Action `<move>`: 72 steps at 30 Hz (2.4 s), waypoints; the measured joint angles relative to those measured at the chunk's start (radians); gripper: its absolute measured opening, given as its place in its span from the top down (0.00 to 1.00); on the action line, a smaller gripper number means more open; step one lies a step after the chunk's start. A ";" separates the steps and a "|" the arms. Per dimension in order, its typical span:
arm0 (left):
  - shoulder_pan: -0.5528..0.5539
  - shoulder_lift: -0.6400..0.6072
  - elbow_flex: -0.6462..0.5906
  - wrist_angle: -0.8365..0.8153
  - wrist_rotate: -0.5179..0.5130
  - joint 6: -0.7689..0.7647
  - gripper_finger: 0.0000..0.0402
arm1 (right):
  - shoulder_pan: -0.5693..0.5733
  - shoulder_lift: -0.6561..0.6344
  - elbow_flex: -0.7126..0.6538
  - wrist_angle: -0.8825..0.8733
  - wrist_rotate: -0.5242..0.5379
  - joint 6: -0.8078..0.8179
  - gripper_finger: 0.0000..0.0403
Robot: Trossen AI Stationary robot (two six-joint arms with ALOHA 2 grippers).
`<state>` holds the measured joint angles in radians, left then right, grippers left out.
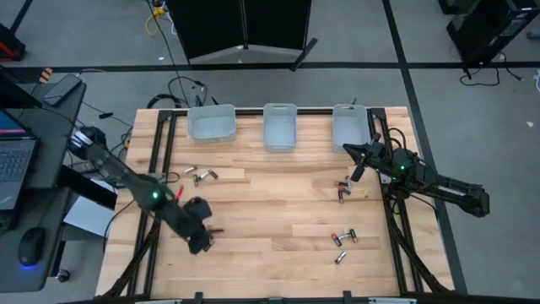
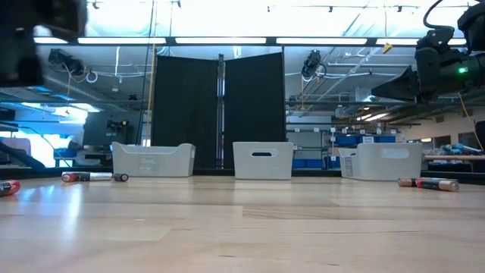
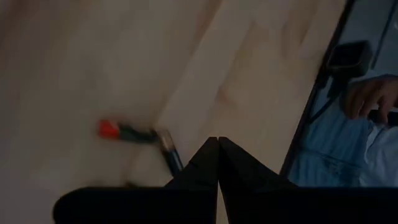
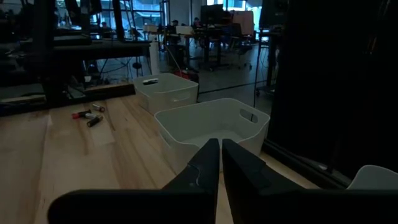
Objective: Sort batteries
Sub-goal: Put the black brown battery into the left bin
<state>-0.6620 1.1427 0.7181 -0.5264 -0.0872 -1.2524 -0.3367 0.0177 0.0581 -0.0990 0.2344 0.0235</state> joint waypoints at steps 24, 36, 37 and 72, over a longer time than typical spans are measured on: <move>-0.124 0.412 0.166 -0.139 0.013 -0.289 0.71 | 0.000 0.000 0.000 0.000 0.000 0.000 0.92; -0.123 0.430 0.160 -0.143 -0.056 -0.299 0.71 | 0.000 0.000 0.000 0.000 0.000 0.000 0.92; -0.123 0.436 0.160 -0.139 -0.057 -0.298 0.71 | 0.000 0.000 0.000 0.000 0.000 0.000 0.92; -0.125 0.493 0.159 -0.107 -0.048 -0.245 0.90 | 0.000 0.000 0.000 0.000 0.000 0.000 0.92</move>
<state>-0.7872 1.6356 0.8776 -0.6333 -0.1353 -1.4976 -0.3367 0.0174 0.0582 -0.0990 0.2340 0.0238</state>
